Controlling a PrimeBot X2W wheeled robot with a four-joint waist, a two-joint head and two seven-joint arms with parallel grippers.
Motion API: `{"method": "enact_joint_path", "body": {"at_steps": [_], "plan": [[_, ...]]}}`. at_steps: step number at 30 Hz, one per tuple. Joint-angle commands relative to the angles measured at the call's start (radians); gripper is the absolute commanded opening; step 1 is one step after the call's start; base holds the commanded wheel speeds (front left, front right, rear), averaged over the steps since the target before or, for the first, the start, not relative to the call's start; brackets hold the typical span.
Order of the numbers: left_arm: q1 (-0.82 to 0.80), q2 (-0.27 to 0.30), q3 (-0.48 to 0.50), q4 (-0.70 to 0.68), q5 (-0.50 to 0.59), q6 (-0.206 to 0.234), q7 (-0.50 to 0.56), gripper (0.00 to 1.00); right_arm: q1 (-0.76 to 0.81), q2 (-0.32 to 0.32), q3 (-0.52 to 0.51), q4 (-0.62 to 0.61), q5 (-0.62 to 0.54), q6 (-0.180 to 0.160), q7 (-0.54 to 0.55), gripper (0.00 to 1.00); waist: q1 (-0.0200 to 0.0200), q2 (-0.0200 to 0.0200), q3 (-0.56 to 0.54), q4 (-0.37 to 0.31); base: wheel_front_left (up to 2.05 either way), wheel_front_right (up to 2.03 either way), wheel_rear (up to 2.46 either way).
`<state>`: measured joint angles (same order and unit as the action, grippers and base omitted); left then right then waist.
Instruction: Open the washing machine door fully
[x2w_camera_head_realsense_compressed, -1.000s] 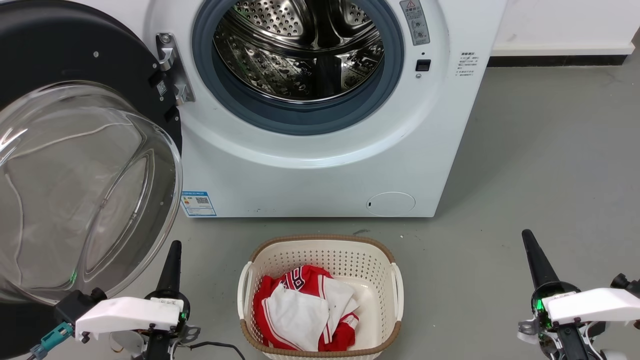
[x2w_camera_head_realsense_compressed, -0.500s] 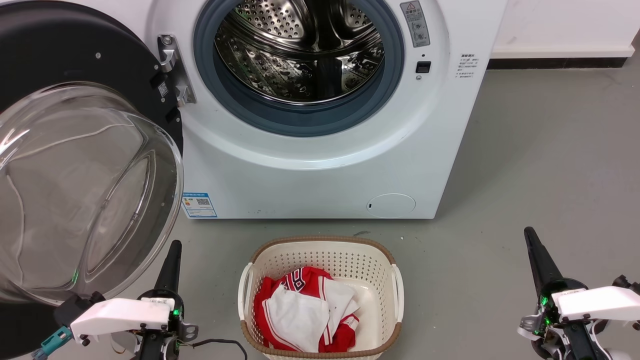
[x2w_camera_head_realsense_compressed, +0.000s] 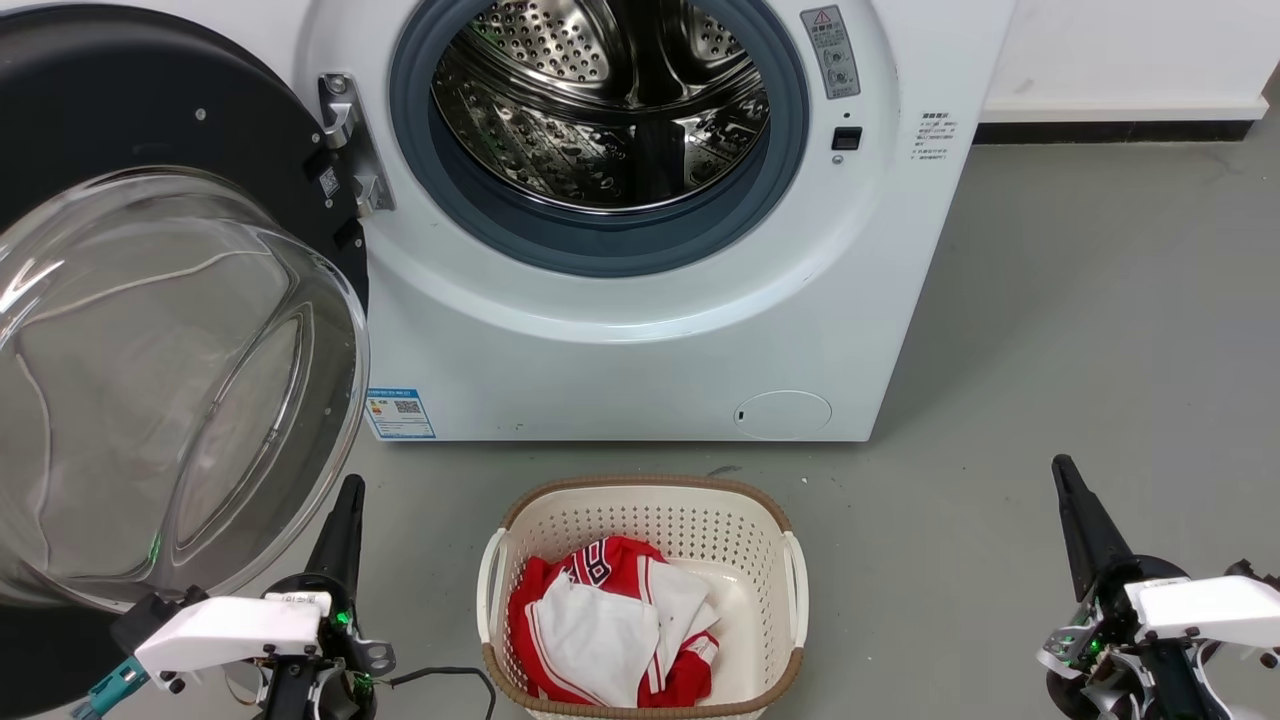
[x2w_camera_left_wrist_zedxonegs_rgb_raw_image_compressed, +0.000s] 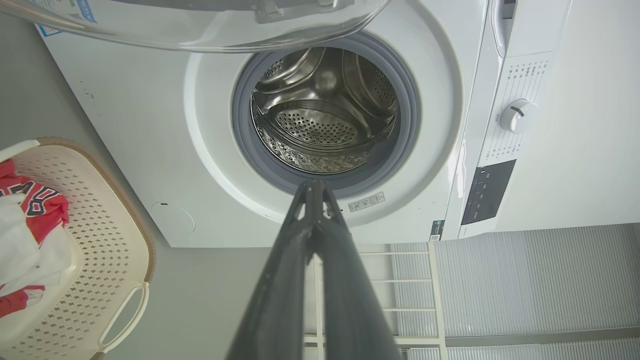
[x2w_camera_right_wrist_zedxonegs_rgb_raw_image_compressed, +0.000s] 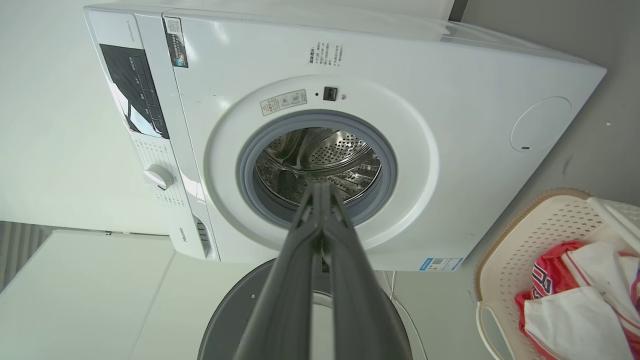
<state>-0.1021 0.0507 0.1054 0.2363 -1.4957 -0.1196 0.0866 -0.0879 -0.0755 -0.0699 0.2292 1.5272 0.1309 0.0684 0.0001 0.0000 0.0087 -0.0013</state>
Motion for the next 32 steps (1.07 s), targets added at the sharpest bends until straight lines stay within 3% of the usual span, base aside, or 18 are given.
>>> {"method": "enact_joint_path", "body": {"at_steps": [1,16,32], "plan": [[-0.008,0.0,0.004,0.002,-0.016,-0.006,0.006,0.0,-0.02,0.0,-0.002,0.001,0.015,0.0,0.002,0.0,-0.0001,0.0,0.0,0.0,0.0,0.0,0.0],[-0.01,-0.001,0.012,0.011,-0.122,-0.014,0.032,0.0,-0.023,0.003,-0.014,0.016,0.117,0.0,0.022,0.0,-0.0001,0.0,-0.006,0.001,0.0,0.0,0.0],[-0.01,-0.001,0.011,0.011,-0.118,-0.014,0.031,0.0,-0.024,0.007,-0.02,0.016,0.105,0.0,0.027,0.0,-0.0001,0.0,-0.006,0.001,0.0,0.0,0.0]]}}
